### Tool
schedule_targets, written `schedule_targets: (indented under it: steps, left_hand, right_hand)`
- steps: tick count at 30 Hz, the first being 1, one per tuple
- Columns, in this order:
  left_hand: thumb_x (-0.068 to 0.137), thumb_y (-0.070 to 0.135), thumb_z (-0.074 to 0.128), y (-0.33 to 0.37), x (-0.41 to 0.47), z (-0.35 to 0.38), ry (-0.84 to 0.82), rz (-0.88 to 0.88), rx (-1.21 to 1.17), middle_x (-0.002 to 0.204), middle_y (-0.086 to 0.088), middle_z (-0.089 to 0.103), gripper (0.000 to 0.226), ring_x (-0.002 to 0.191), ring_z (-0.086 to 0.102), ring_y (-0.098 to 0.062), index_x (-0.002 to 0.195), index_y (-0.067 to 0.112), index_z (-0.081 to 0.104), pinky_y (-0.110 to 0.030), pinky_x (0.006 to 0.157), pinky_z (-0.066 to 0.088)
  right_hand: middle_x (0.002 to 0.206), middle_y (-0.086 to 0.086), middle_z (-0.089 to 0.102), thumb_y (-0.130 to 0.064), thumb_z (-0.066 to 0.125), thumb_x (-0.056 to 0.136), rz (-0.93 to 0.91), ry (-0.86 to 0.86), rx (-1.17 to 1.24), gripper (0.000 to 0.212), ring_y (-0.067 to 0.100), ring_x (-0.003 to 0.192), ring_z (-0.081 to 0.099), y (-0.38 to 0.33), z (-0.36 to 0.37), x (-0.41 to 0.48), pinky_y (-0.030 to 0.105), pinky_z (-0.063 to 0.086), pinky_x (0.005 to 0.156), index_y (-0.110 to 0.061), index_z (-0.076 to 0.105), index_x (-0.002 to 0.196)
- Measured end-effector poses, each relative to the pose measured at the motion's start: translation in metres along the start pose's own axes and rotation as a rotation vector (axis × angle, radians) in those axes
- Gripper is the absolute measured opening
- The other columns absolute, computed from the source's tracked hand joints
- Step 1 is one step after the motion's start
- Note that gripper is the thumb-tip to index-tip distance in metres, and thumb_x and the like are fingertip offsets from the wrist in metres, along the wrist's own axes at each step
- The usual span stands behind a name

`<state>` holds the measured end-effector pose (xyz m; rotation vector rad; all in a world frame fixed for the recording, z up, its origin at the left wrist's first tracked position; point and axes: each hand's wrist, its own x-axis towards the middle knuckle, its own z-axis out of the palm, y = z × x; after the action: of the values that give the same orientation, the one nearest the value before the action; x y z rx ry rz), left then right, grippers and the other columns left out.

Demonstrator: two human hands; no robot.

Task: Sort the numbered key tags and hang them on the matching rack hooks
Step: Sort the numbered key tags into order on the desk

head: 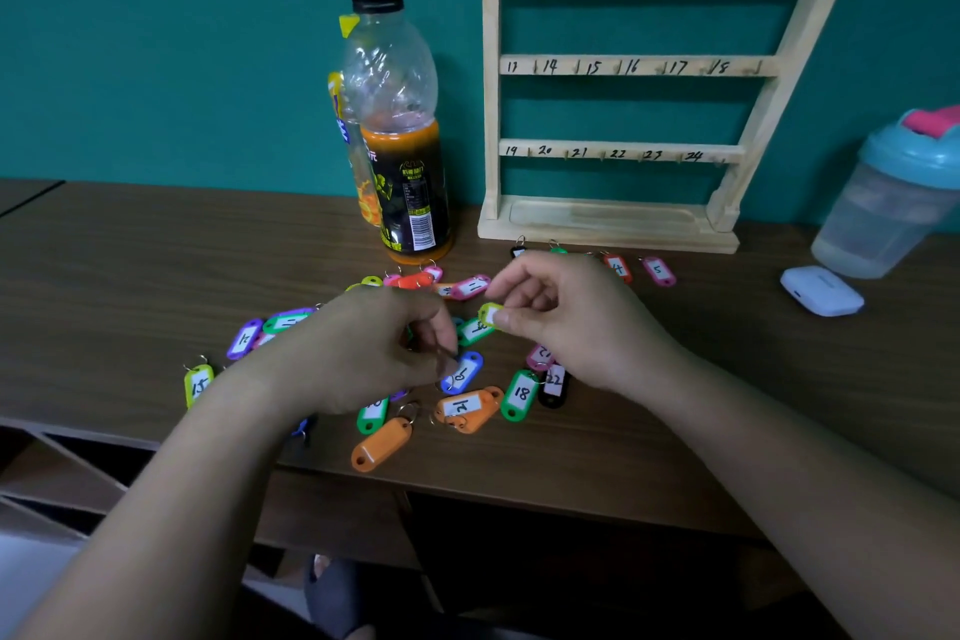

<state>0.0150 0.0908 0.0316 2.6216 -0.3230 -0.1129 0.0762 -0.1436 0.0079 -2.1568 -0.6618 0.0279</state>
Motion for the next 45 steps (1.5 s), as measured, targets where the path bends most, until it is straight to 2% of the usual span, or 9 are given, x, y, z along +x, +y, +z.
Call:
schedule_targets:
  steps: [3,9,14,19,25,29,32,34,45]
  left_hand:
    - [0.091,0.032,0.079,0.002,0.001,0.005,0.031,0.004,-0.020,0.088,0.020,0.072,0.007,0.086,0.065,0.001,0.091,0.036,0.073,-0.012,0.070,0.047]
    - [0.094,0.026,0.073,0.016,0.012,0.018,0.138,0.070,-0.033,0.087,0.018,0.070,0.012,0.087,0.064,-0.002,0.095,0.037,0.071,-0.015,0.069,0.046]
    - [0.094,0.023,0.073,0.033,0.022,0.030,0.162,0.117,-0.055,0.088,0.024,0.069,0.015,0.087,0.064,0.000,0.097,0.038,0.072,-0.015,0.068,0.046]
    - [0.096,0.026,0.073,0.047,0.028,0.037,0.160,0.136,-0.051,0.087,0.019,0.071,0.013,0.091,0.063,0.005,0.095,0.039,0.071,-0.011,0.072,0.046]
    - [0.095,0.026,0.074,0.048,0.034,0.040,0.147,0.130,-0.043,0.089,0.020,0.071,0.015,0.091,0.064,0.002,0.093,0.041,0.070,-0.013,0.069,0.045]
    - [0.095,0.027,0.074,0.045,0.034,0.038,0.158,0.121,-0.036,0.091,0.025,0.070,0.015,0.090,0.064,0.002,0.093,0.041,0.070,-0.016,0.071,0.048]
    - [0.095,0.027,0.074,0.040,0.032,0.039,0.152,0.114,-0.036,0.093,0.025,0.070,0.016,0.088,0.067,-0.001,0.093,0.042,0.070,-0.032,0.081,0.054]
    - [0.095,0.026,0.074,0.039,0.031,0.039,0.152,0.117,-0.029,0.093,0.025,0.070,0.018,0.088,0.066,-0.001,0.093,0.043,0.069,-0.032,0.078,0.054]
    - [0.095,0.025,0.073,0.037,0.028,0.039,0.156,0.131,-0.020,0.096,0.028,0.068,0.018,0.090,0.065,0.000,0.094,0.043,0.070,-0.020,0.074,0.048]
  right_hand:
    - [0.090,-0.007,0.077,-0.018,0.085,0.090,0.050,-0.030,0.128,0.018,0.005,0.084,0.072,0.004,-0.016,-0.001,0.024,0.060,0.074,-0.029,0.079,0.103]
    - [0.094,-0.002,0.080,-0.020,0.086,0.089,0.187,0.003,0.167,0.013,0.013,0.083,0.074,0.021,-0.061,-0.008,0.029,0.055,0.064,-0.026,0.079,0.100]
    - [0.097,-0.003,0.081,-0.014,0.080,0.094,0.239,-0.059,0.103,0.015,0.014,0.091,0.076,0.034,-0.093,-0.020,0.022,0.059,0.067,-0.022,0.077,0.106]
    - [0.094,-0.012,0.077,-0.021,0.084,0.090,0.269,-0.012,-0.256,0.013,0.003,0.091,0.071,0.063,-0.119,-0.032,0.039,0.062,0.087,-0.031,0.078,0.095]
    - [0.088,-0.009,0.075,-0.041,0.064,0.104,0.326,0.008,-0.378,0.012,0.004,0.065,0.072,0.073,-0.135,-0.045,0.036,0.063,0.068,-0.034,0.072,0.100]
    - [0.095,-0.020,0.069,-0.028,0.068,0.101,0.141,0.014,-0.502,0.012,-0.002,0.086,0.065,0.077,-0.147,-0.055,0.029,0.053,0.080,-0.038,0.076,0.098]
    - [0.112,-0.021,0.066,-0.018,0.068,0.100,0.026,-0.098,-0.508,0.025,0.000,0.106,0.062,0.080,-0.144,-0.065,0.023,0.050,0.091,-0.038,0.078,0.112]
    - [0.123,-0.023,0.063,-0.011,0.064,0.102,-0.005,-0.161,-0.524,0.034,0.000,0.118,0.057,0.082,-0.140,-0.071,0.021,0.045,0.102,-0.036,0.077,0.121]
    - [0.159,-0.015,0.047,-0.010,0.046,0.110,0.153,-0.126,-0.688,0.050,0.007,0.140,0.038,0.093,-0.137,-0.064,0.031,0.036,0.121,-0.028,0.052,0.156]
